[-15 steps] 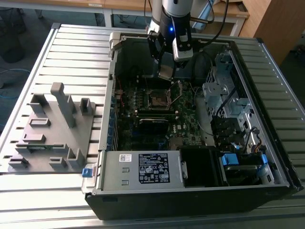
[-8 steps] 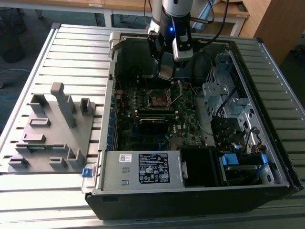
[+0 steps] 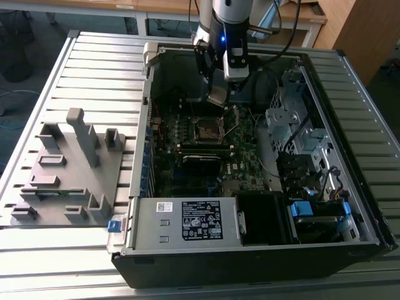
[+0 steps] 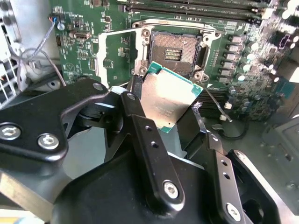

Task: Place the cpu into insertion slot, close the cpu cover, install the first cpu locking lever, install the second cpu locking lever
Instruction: 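Place the cpu into insertion slot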

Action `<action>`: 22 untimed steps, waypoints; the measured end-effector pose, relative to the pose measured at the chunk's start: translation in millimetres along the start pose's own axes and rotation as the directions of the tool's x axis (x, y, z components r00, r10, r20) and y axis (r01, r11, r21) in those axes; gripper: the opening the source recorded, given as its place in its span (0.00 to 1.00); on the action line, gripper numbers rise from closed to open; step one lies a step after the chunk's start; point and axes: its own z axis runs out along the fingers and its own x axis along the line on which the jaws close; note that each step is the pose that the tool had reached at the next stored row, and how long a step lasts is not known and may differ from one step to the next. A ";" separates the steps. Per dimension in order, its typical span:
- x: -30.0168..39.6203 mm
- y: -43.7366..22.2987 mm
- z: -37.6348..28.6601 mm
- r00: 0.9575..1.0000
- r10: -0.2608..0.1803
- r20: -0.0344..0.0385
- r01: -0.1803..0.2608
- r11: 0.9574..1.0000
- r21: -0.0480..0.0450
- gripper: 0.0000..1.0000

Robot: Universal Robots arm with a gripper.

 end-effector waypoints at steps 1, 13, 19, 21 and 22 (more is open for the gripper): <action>0.0 0.0 0.0 1.000 0.006 0.000 -0.006 1.000 0.000 0.54; 0.0 0.0 0.7 0.999 0.032 0.003 -0.032 0.999 -0.001 0.54; 0.0 -0.1 0.8 0.999 0.044 0.004 -0.044 0.999 -0.001 0.54; 0.0 -0.1 0.8 0.999 0.044 0.004 -0.044 0.999 -0.001 0.54; 0.0 -0.1 0.8 0.999 0.044 0.004 -0.044 0.999 -0.001 0.54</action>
